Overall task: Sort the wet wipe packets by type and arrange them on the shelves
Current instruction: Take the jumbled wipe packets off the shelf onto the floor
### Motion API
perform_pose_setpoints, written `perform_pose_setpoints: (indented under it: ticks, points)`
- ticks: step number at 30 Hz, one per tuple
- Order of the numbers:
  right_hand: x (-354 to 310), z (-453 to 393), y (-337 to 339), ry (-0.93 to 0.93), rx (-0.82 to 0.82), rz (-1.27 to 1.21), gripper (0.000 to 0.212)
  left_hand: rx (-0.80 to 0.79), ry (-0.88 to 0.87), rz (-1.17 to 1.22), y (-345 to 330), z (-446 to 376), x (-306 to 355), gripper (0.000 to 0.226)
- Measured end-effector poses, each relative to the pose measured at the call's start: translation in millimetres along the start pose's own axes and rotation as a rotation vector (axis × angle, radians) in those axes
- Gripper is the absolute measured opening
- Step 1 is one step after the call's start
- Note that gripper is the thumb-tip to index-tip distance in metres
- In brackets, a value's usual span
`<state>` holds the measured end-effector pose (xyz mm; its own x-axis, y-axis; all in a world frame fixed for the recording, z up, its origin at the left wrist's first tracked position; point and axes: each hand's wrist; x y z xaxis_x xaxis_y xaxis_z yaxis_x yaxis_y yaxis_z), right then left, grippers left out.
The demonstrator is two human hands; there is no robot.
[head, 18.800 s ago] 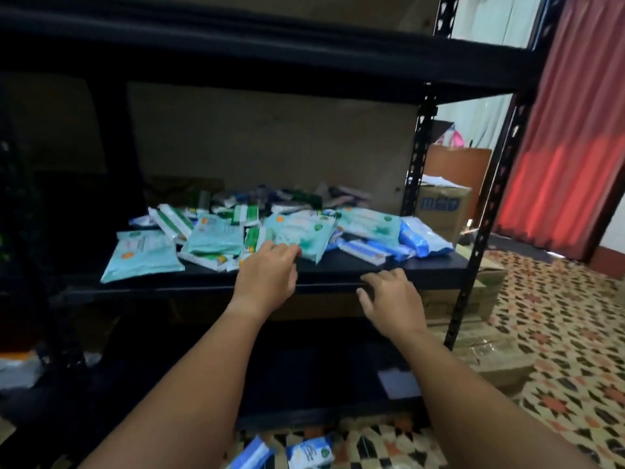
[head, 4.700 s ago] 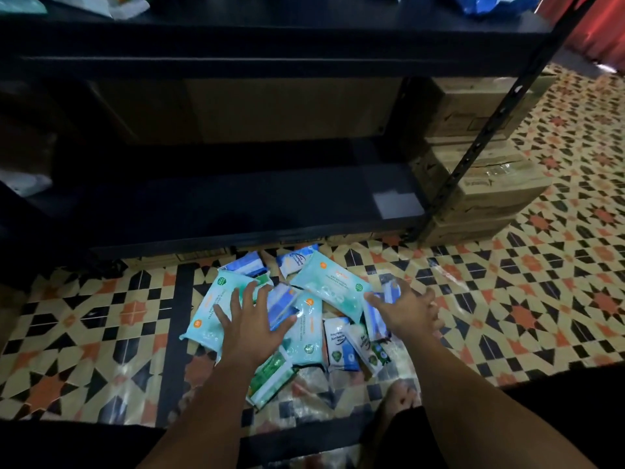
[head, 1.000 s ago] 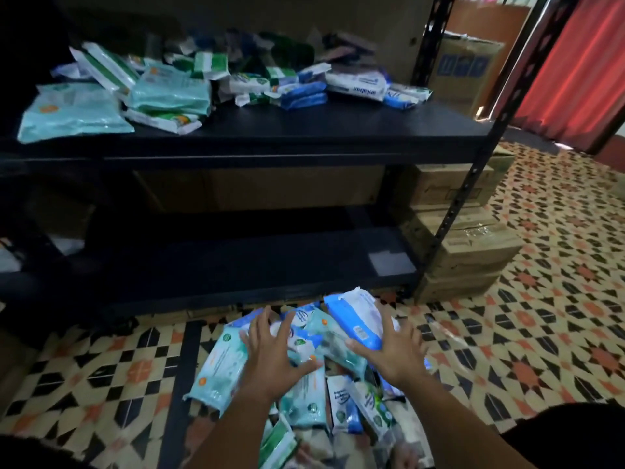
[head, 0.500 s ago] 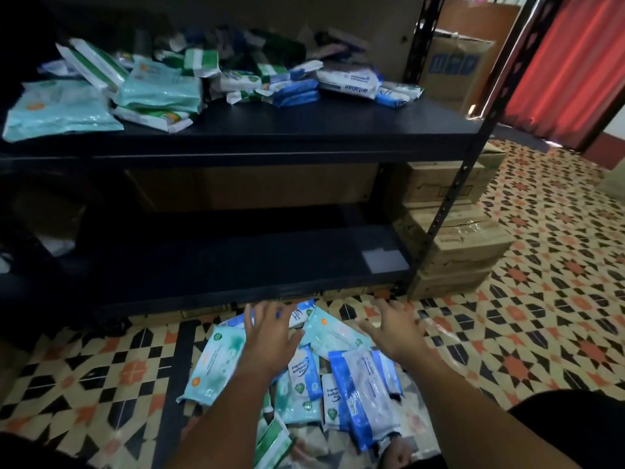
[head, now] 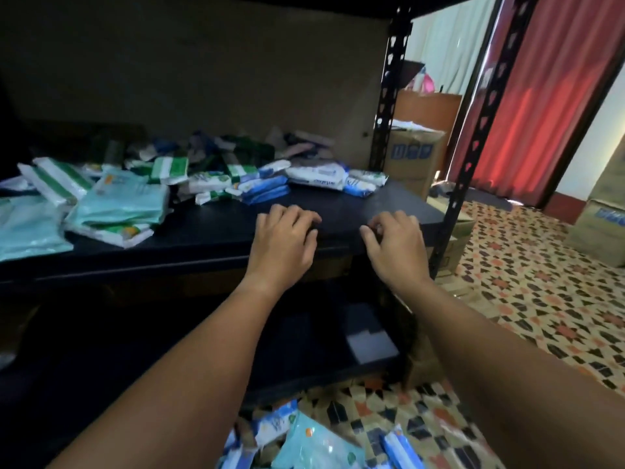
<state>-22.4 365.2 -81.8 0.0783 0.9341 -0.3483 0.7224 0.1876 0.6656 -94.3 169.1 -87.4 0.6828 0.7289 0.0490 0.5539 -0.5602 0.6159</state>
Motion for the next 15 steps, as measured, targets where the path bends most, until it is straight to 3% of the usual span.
perform_pose_setpoints:
  ticks: [7,15]
  points:
    - [12.5,-94.6,-31.0,-0.170,-0.204,0.040,0.048,-0.230,0.127,-0.112,-52.6,-108.7,-13.4,0.044]
    - [29.7,-150.4,-77.0,-0.184,-0.261,0.045,0.061,-0.267,0.038,-0.438,-112.0,-157.8,-38.0,0.057]
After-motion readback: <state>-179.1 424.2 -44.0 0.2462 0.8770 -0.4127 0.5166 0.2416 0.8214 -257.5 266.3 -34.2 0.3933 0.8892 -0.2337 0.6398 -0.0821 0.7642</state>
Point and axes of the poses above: each hand's wrist, its own z-axis away from the middle knuckle, its own y-axis out of the back of the hand, x = y × z, and after that the axes turned 1 degree about y, right-handed
